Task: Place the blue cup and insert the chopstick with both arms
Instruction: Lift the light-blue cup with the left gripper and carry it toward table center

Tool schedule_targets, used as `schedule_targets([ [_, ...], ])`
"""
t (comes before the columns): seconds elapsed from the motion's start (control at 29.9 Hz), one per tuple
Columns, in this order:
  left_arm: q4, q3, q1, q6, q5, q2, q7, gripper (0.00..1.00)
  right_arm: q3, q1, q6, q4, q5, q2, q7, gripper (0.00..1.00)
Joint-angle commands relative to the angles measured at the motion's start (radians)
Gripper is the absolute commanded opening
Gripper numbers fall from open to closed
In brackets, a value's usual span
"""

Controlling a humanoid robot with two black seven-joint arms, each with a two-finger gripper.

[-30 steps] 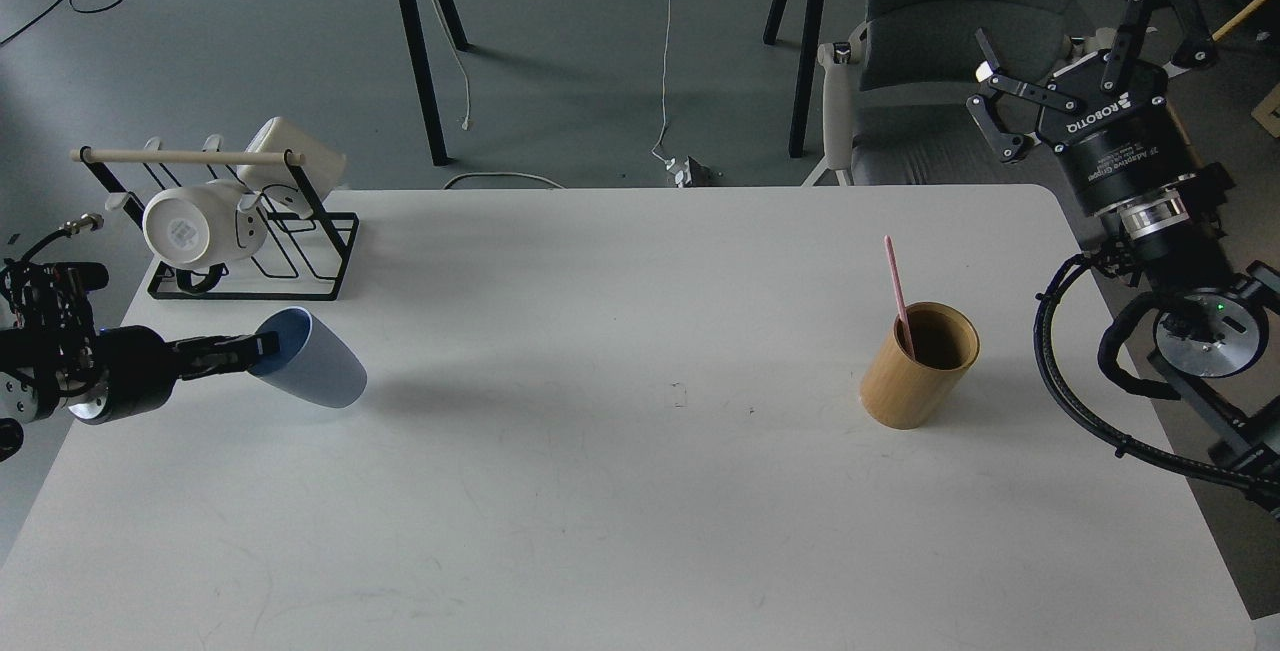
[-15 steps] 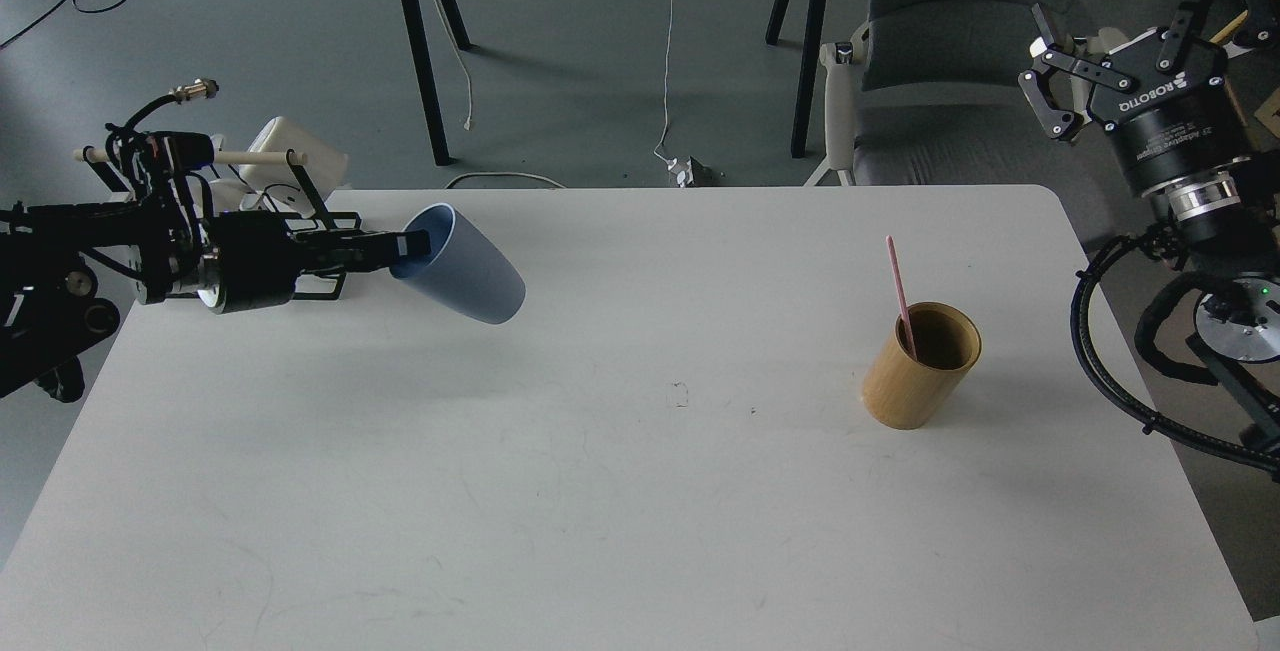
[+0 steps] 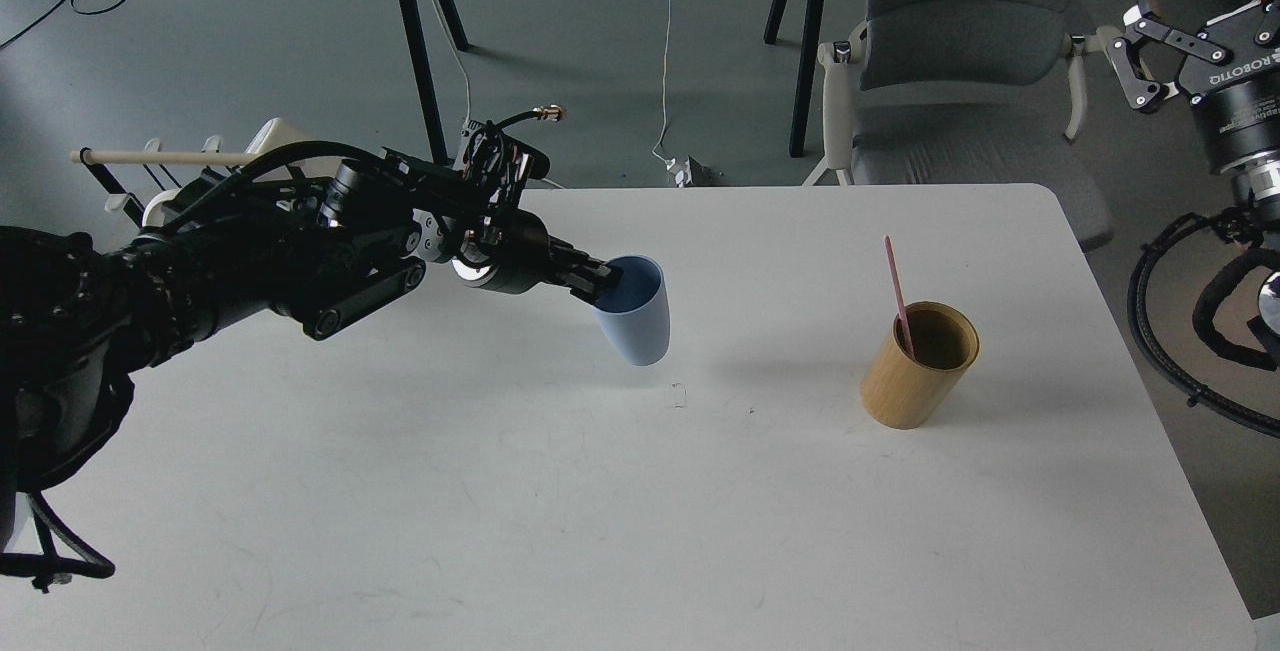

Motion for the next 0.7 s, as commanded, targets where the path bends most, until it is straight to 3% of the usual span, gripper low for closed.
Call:
schedule_targets([
  [0.0, 0.029, 0.050, -0.003, 0.022, 0.005, -0.044, 0.000, 0.00, 0.000, -0.002, 0.000, 0.000, -0.002, -0.001, 0.000, 0.96],
  [0.2, 0.110, 0.124, 0.006, 0.070, 0.008, -0.114, 0.000, 0.00, 0.000, -0.002, 0.000, -0.001, -0.002, -0.001, 0.000, 0.96],
  [0.67, 0.110, 0.121, 0.025, 0.067, 0.008, -0.124, 0.000, 0.08, 0.000, -0.003, 0.000, -0.005, 0.000, -0.015, 0.000, 0.96],
])
